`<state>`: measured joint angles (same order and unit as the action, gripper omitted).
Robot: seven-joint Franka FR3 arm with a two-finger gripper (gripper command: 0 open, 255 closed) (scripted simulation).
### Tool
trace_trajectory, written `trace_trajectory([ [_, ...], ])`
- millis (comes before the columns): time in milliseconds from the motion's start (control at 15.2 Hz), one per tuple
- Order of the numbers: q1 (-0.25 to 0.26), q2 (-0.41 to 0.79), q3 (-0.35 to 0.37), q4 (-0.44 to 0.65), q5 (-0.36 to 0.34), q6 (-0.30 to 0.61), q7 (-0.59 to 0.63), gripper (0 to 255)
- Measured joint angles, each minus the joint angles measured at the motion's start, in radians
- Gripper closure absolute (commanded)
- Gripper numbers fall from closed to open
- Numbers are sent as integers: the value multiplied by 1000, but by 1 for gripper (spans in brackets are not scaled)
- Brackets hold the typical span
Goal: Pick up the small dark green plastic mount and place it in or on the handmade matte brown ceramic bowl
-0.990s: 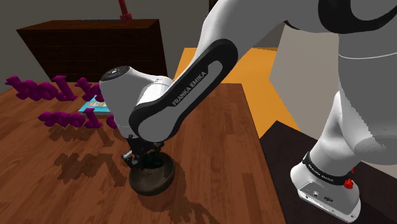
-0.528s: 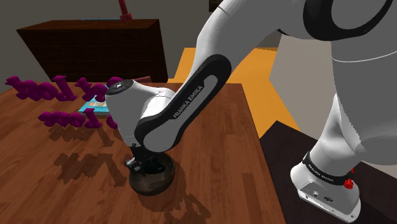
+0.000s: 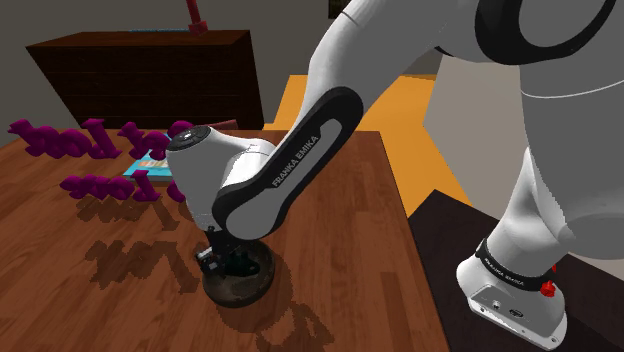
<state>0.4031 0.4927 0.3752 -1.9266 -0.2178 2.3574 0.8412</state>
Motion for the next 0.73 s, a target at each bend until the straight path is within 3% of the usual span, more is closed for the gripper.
trace_trajectory([
  [264,0,0,0,0,0,0,0,0],
  [726,-20,-80,25,19,41,-94,-26,0],
])
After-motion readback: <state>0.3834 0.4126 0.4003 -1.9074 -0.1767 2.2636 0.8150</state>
